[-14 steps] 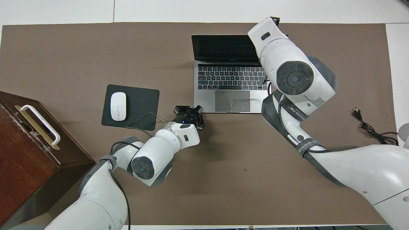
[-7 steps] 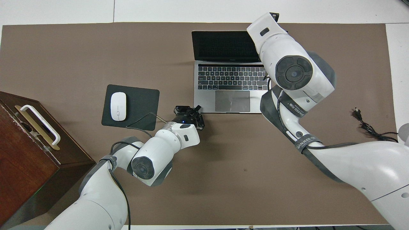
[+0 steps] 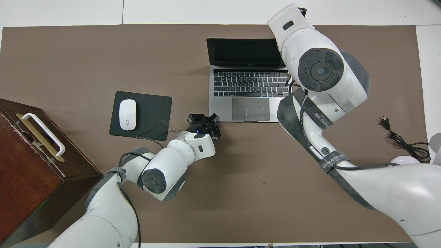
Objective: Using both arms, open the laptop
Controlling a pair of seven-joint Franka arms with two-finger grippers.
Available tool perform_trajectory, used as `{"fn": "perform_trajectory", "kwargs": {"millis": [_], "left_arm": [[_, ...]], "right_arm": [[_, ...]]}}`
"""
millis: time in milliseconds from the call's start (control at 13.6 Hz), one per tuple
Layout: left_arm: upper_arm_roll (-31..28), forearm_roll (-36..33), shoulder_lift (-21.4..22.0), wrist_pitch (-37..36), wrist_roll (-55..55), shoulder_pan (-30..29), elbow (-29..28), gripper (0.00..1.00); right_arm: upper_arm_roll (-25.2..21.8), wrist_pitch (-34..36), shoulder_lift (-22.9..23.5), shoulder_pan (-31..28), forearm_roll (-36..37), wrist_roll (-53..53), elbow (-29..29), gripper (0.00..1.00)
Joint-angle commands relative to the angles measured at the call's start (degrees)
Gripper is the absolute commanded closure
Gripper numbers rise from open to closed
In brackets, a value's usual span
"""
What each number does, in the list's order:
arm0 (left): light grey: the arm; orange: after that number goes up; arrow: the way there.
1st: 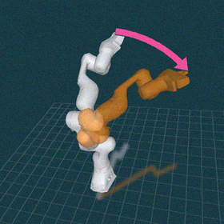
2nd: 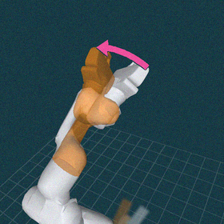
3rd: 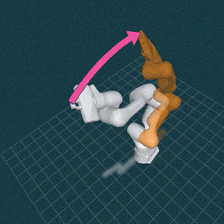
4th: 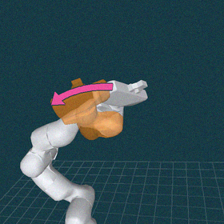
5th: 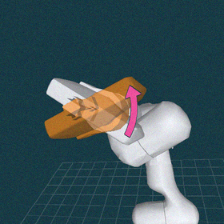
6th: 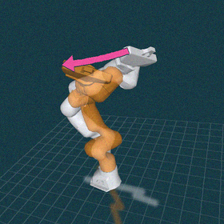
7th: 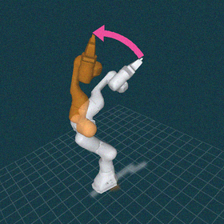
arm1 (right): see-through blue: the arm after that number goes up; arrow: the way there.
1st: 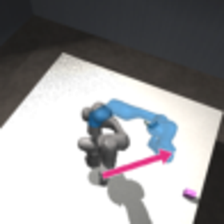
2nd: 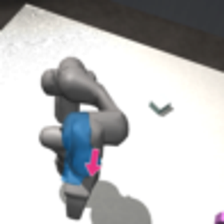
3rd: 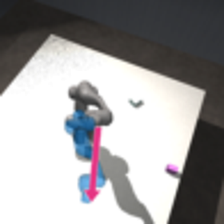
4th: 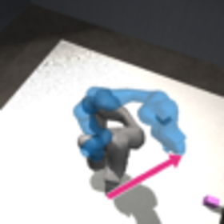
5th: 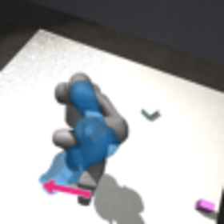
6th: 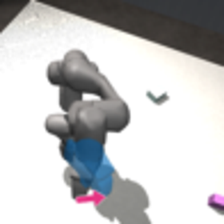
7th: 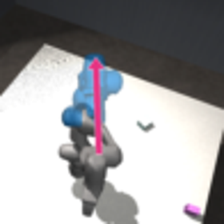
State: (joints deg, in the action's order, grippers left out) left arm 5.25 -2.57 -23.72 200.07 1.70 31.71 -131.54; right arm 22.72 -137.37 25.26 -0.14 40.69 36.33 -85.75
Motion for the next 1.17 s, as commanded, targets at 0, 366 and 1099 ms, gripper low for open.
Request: {"fn": "perform_trajectory", "kwargs": {"millis": [0, 366, 1099], "left_arm": [[0.5, -1.1, -2.2, 0.8, 0.1, -0.6, 1.2, 1.0], [0.5, -1.1, -2.2, 0.8, 0.1, -0.7, 1.2, 1.0], [0.5, -0.9, -2.0, 0.4, -0.6, -0.9, 1.8, 1.0]], "right_arm": [[0.7, 4.7, -3.8, 0.6, -4.7, 2.2, -0.8, 0.37], [0.8, 11.3, -8.6, 1.3, -11.1, 2.3, -1.8, 0.35], [-0.2, 24.5, -20.3, 0.5, -23.5, -5.7, -8.3, 0.34]]}}
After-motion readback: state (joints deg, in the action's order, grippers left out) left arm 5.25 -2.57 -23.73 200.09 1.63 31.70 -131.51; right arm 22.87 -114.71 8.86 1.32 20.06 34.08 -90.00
